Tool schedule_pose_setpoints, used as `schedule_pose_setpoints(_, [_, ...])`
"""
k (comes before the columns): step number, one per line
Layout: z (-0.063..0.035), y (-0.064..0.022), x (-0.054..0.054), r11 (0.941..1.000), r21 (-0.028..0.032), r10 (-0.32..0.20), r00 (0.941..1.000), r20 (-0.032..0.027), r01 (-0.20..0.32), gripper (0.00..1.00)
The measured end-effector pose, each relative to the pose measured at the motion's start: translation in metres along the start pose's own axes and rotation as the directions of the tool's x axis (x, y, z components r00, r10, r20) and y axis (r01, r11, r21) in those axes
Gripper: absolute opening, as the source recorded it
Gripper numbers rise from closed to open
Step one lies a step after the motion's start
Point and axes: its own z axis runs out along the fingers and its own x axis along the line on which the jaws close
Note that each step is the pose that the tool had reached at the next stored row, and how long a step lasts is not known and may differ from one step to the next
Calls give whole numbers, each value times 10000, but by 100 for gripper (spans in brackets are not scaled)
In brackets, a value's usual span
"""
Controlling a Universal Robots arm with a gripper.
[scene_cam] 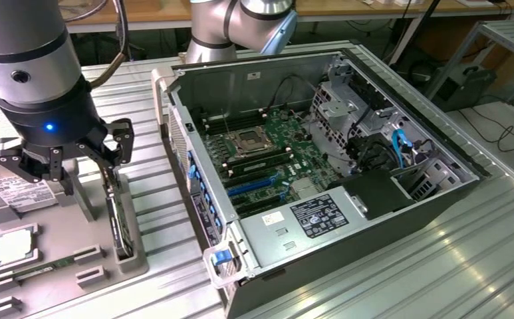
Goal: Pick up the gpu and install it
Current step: 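Pick up the gpu and move the gpu toward the slot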
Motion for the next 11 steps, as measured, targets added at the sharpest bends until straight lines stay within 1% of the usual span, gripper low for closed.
schedule_pose_setpoints(3, [74, -7, 1, 10000, 1, -8, 10000, -27, 8, 60])
schedule_pose_setpoints(5, [112, -11, 2, 10000, 1, -12, 10000, -33, 12, 60])
schedule_pose_setpoints(11, [167, -40, 2, 10000, 8, -32, 10000, -35, 32, 60])
